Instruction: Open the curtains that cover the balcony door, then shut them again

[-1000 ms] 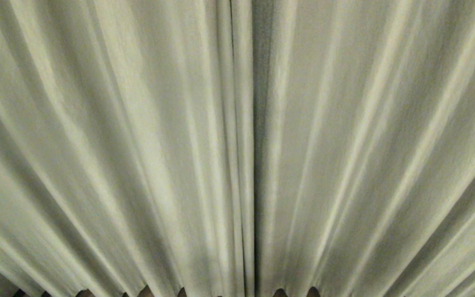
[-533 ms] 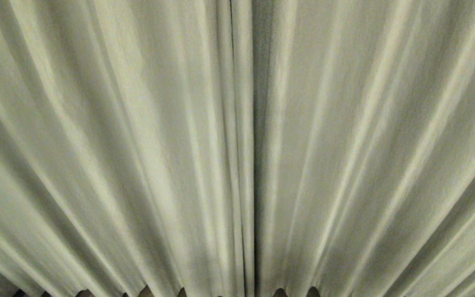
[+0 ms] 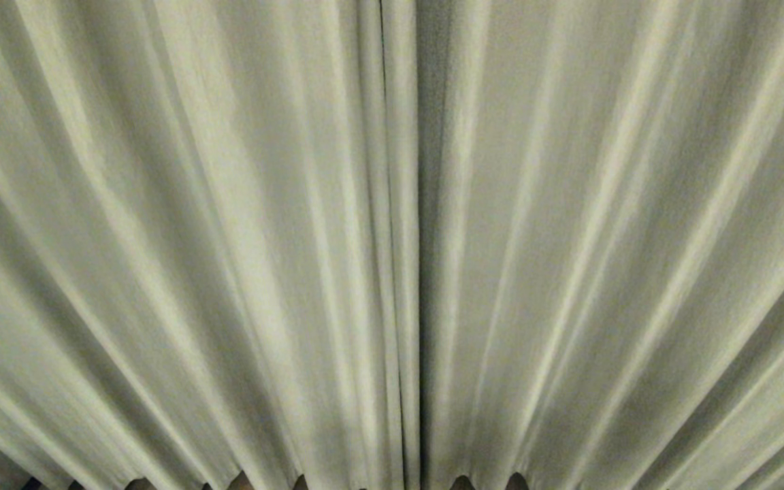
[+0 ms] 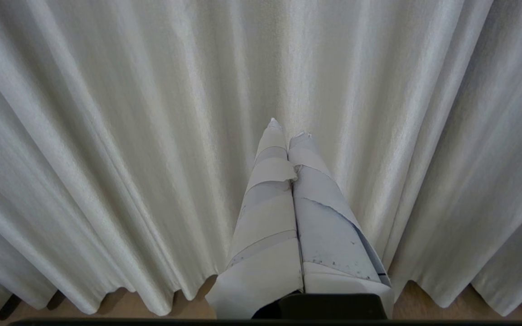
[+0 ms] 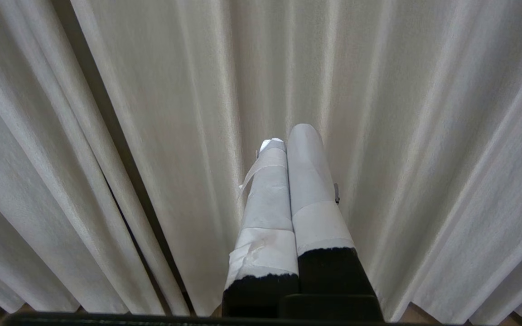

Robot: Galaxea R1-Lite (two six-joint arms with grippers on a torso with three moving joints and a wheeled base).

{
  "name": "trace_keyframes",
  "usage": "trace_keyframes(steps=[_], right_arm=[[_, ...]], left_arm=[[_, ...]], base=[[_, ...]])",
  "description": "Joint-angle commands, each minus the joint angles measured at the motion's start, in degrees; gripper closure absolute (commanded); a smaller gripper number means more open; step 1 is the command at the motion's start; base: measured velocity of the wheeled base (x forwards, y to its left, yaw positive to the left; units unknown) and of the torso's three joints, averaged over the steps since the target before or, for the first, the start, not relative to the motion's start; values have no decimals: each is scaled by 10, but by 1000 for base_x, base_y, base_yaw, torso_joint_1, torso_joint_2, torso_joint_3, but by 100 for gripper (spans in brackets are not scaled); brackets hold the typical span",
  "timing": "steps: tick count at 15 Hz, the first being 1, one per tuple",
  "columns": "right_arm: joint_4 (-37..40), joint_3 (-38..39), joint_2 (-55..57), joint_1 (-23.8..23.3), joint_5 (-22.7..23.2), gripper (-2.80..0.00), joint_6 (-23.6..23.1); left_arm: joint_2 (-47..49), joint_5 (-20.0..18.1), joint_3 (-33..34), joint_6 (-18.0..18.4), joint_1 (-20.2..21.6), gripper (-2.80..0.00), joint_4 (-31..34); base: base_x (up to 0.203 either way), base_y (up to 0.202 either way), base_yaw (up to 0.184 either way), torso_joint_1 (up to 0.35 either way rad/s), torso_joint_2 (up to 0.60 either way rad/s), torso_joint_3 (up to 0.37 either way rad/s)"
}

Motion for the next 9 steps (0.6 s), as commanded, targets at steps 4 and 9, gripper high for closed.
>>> trace_keyframes(steps=[4, 9], right_arm=[[0, 0, 1, 0, 0, 0, 0], [0, 0, 1, 0, 0, 0, 0]], left_arm=[[0, 0, 0, -1, 0, 0, 0], [0, 0, 0, -1, 0, 0, 0]], base=[[0, 0, 0, 0, 0, 0], [0, 0, 0, 0, 0, 0]])
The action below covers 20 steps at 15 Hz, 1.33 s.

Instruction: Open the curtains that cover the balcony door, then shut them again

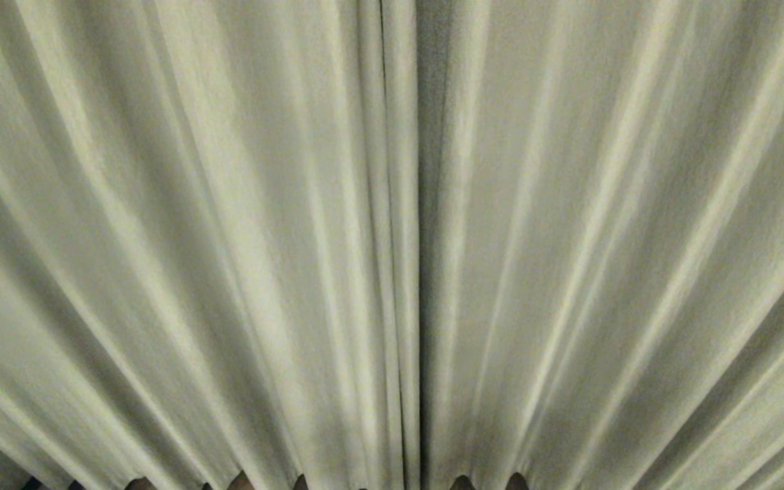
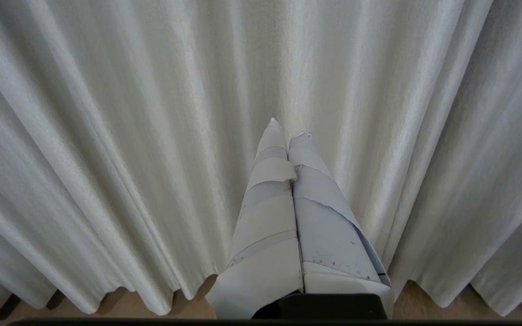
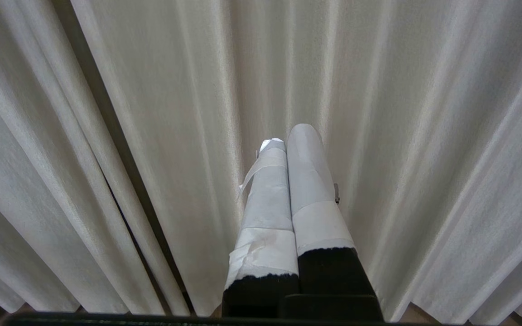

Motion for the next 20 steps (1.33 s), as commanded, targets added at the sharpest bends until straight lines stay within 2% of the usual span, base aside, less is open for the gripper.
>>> trace_keyframes(steps=[1, 20], right_arm=[[0, 0, 1, -1, 0, 0, 0], [0, 0, 1, 0, 0, 0, 0]], left_arm=[[0, 0, 0, 0, 0, 0, 0], [0, 0, 0, 1, 0, 0, 0]], base=[[0, 0, 0, 0, 0, 0], [0, 0, 0, 0, 0, 0]])
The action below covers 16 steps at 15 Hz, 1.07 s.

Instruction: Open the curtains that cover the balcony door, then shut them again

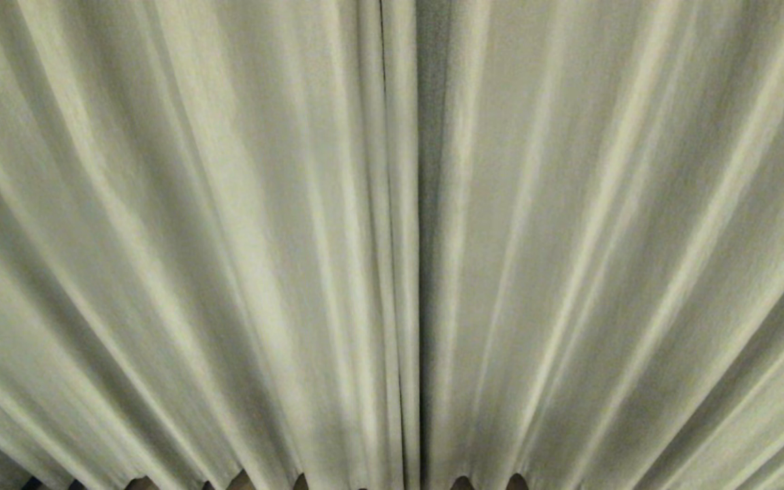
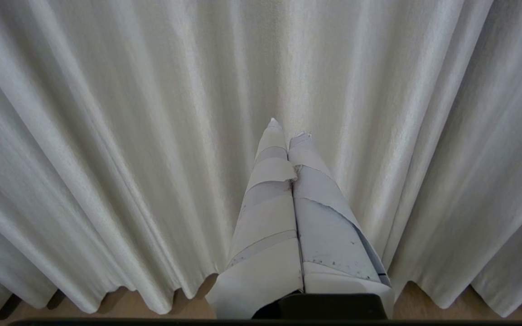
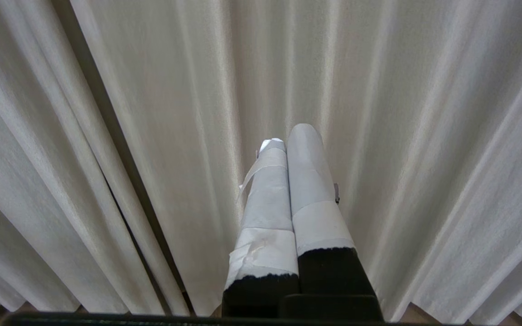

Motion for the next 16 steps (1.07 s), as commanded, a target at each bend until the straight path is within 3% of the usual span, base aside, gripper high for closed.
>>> trace_keyframes(steps=[1, 12, 16], right_arm=[[0, 0, 1, 0, 0, 0, 0], [0, 0, 1, 0, 0, 0, 0], [0, 0, 1, 0, 0, 0, 0]], left_arm=[[0, 0, 0, 1, 0, 0, 0], [0, -4, 0, 2, 0, 0, 0], [0, -3, 0, 2, 0, 0, 0]], base=[[0, 0, 0, 0, 0, 0], [0, 0, 0, 0, 0, 0], [165, 0, 1, 7, 2, 2]])
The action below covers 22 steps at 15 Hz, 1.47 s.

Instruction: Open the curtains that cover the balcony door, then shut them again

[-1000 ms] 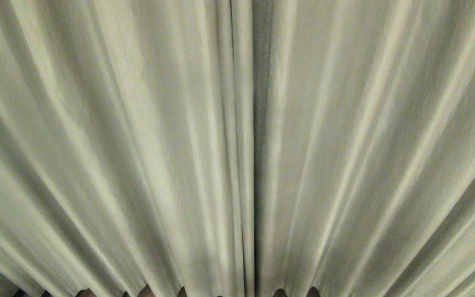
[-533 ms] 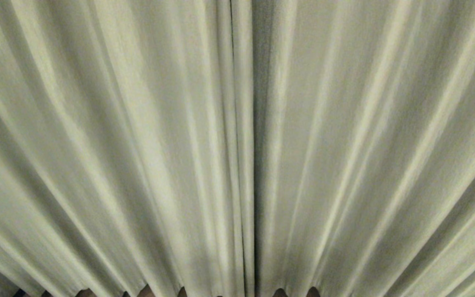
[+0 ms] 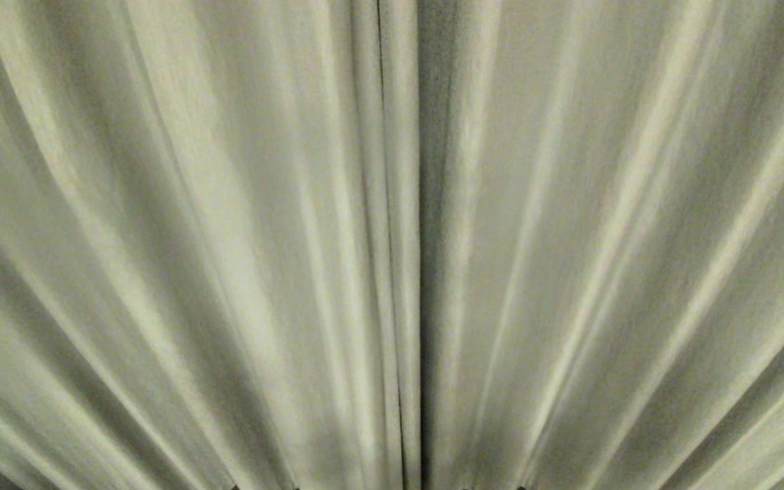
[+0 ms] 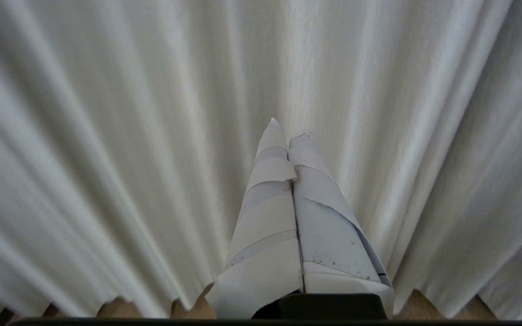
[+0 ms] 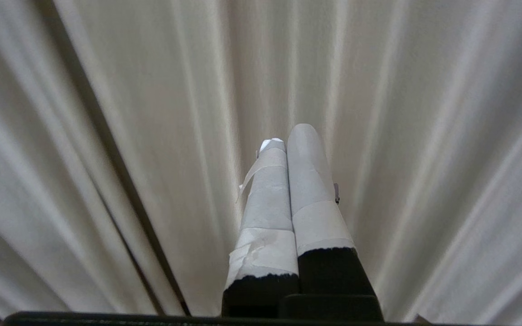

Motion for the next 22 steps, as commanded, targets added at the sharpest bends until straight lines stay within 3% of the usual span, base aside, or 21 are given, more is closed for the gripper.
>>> trace_keyframes(steps=[1, 4, 22], right_arm=[[-1, 0, 1, 0, 0, 0, 0], [-1, 0, 1, 0, 0, 0, 0], [-1, 0, 1, 0, 0, 0, 0]], left_arm=[[0, 1, 0, 0, 0, 0, 0], [0, 4, 0, -2, 0, 0, 1], [5, 3, -3, -17, 0, 0, 11]], base=[[189, 0, 0, 2, 5, 1], [138, 0, 1, 9, 1, 1], [0, 0, 0, 0, 0, 0]])
